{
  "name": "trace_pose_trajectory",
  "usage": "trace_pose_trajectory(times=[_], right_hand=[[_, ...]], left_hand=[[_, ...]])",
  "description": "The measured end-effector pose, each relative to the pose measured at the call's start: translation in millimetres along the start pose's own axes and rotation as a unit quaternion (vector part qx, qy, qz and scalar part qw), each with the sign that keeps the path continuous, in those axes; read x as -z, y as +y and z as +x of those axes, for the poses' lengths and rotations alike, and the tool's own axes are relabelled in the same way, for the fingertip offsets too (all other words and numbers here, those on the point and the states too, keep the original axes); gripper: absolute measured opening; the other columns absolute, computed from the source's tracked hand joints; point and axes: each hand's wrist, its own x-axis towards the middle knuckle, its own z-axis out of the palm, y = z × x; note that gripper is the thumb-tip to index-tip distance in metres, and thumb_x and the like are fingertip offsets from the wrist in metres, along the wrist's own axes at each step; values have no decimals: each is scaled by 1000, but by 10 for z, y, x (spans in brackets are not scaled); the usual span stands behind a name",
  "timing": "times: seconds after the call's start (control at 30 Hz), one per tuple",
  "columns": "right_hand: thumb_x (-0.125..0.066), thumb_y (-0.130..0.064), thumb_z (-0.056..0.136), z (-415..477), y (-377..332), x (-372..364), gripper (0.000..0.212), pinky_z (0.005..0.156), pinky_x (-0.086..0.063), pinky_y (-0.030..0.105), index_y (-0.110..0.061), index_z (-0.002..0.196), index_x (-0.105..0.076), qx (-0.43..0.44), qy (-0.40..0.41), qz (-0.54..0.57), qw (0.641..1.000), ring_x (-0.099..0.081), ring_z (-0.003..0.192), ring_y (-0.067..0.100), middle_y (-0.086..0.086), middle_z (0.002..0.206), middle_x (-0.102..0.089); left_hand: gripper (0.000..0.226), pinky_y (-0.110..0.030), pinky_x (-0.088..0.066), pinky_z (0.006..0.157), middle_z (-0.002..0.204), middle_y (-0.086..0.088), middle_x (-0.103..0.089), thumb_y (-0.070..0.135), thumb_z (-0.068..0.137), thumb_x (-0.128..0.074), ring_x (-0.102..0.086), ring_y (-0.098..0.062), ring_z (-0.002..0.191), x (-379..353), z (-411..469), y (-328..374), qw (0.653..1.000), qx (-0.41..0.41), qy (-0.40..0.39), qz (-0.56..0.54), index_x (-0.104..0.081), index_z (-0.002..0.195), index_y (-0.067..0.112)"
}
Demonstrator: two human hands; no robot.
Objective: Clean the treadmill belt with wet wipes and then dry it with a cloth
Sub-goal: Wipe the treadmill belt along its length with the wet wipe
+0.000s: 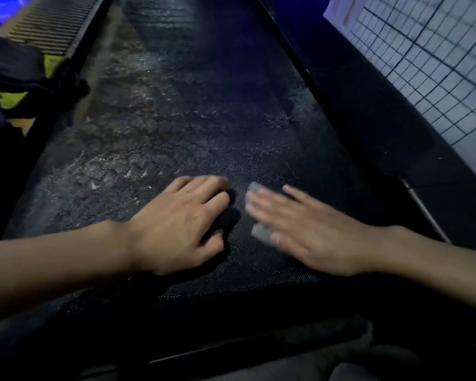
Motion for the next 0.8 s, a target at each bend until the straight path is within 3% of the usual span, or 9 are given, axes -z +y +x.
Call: trace_pose_trajectory(times=[0.07, 0.23, 0.33, 0.5, 0.63, 0.8], right_hand=[[0, -52, 97, 5, 88, 18, 68, 123, 5, 39, -25, 159, 3, -59, 17, 0, 998, 25, 145, -1, -11, 164, 15], [-11, -48, 102, -182, -86, -63, 60, 121, 13, 33, -27, 158, 0, 21, -23, 2, 1000, 21, 147, 1, -10, 165, 12], [3, -53, 94, -108, 161, 2, 69, 123, 5, 40, -27, 158, 6, -92, 4, -1, 996, 26, 145, -1, -11, 163, 17], [-5, -50, 99, -266, -45, -117, 65, 122, 11, 33, -24, 159, -3, -39, -9, 18, 999, 20, 148, 1, -8, 164, 13], [4, -53, 93, -338, 242, -70, 69, 123, 4, 40, -25, 156, 9, -170, 22, 3, 985, 26, 145, 0, -10, 163, 19], [-1, -52, 98, -639, 116, -103, 65, 120, 15, 30, -25, 157, 11, -100, -30, 16, 994, 26, 145, 0, -12, 161, 23]], left_hand=[[50, -42, -38, 106, 134, -4, -48, 44, 79, -39, -46, -21, 125, -8, 43, 33, 1000, -16, -7, -26, -50, 118, 14], [47, -41, -40, 90, 109, 4, -46, 52, 80, -31, -46, -21, 102, 46, 151, 105, 999, -3, -24, 21, -50, 113, 24], [50, -42, -40, 85, 103, 1, -46, 61, 85, -30, -45, -23, 96, 46, 211, 136, 999, -6, 0, 44, -51, 110, 24], [49, -41, -40, 100, 134, -3, -49, 47, 81, -38, -47, -23, 124, -10, 304, 221, 999, -55, 1, 0, -53, 119, 18], [53, -36, -37, 99, 129, 4, -49, 45, 78, -30, -45, -19, 121, 8, 371, 318, 998, -66, -8, -7, -50, 122, 22], [50, -40, -40, 95, 120, 2, -49, 51, 84, -32, -47, -23, 112, -10, 451, 333, 997, -74, 1, 10, -48, 126, 29]])
